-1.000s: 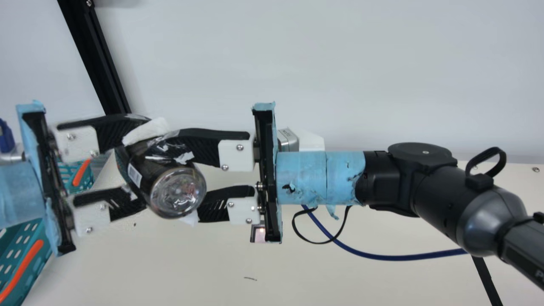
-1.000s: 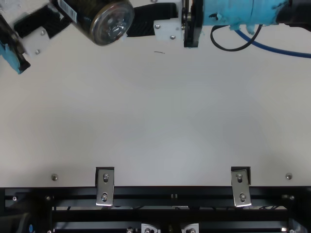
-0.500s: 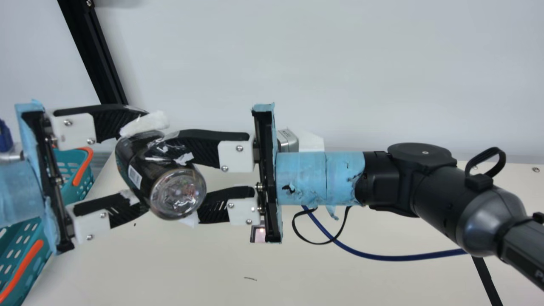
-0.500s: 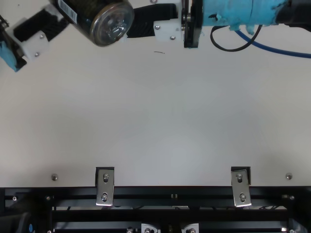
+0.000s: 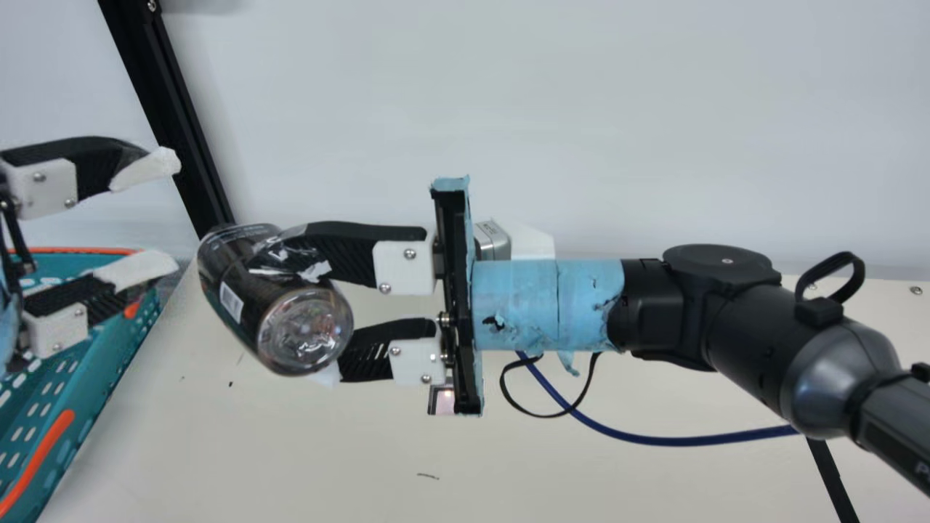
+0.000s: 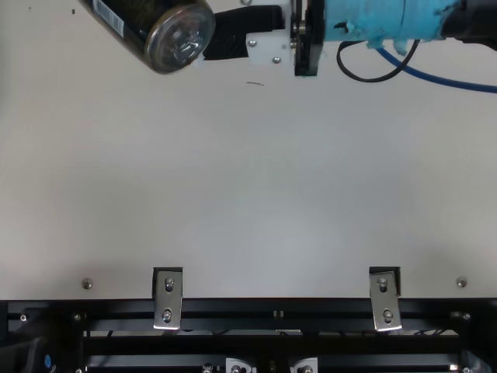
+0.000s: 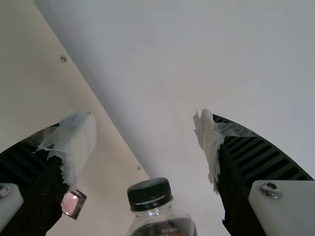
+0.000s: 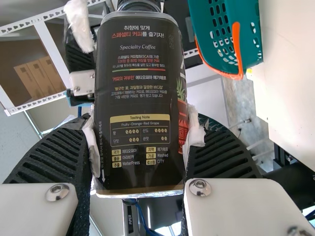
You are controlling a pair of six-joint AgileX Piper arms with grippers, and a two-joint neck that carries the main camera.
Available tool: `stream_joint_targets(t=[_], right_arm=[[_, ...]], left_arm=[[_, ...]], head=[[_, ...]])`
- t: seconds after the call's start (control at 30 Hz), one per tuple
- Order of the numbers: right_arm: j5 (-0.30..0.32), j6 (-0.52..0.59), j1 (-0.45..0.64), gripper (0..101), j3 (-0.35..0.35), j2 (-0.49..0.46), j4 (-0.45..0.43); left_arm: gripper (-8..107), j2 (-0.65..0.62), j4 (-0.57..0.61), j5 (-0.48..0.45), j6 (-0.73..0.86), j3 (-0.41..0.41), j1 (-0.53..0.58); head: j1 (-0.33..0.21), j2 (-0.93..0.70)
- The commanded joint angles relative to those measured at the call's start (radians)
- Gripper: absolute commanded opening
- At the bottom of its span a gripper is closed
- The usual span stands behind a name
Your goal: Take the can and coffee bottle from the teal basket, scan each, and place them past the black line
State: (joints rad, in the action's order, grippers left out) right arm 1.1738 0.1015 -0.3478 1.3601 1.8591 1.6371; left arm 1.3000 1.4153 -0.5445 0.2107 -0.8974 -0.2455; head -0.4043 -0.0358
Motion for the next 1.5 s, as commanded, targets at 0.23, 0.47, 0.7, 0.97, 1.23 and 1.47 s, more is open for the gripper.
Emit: stream_joint_targets(t=[0.23, 0.47, 0.7, 0.97, 1.23, 1.47], right_arm=[[-0.178, 0.104, 0.078, 0, -0.063, -0.089, -0.032], [-0.402, 0.172, 0.077, 0, -0.103, -0.180, -0.064], [-0.682, 0.192, -0.040, 0, -0.110, -0.210, -0.108], [-0.956, 0.219, -0.201, 0, -0.121, -0.201, -0.233], [-1.121, 0.215, -0.291, 0, -0.223, -0.181, -0.467], [-1.178, 0.250, -0.279, 0, -0.333, -0.152, -0.608]], left_arm=[[90, 0.000, 0.002, 0.019, 0.009, 0.000, 0.000], [90, 0.000, 0.002, 0.019, 0.009, 0.000, 0.000], [90, 0.000, 0.002, 0.019, 0.009, 0.000, 0.000], [90, 0.000, 0.002, 0.019, 0.009, 0.000, 0.000], [90, 0.000, 0.002, 0.019, 0.009, 0.000, 0.000], [90, 0.000, 0.002, 0.019, 0.009, 0.000, 0.000]], head=[[-0.028, 0.003], [-0.028, 0.003], [-0.028, 0.003], [-0.028, 0.003], [-0.028, 0.003], [-0.028, 0.003]])
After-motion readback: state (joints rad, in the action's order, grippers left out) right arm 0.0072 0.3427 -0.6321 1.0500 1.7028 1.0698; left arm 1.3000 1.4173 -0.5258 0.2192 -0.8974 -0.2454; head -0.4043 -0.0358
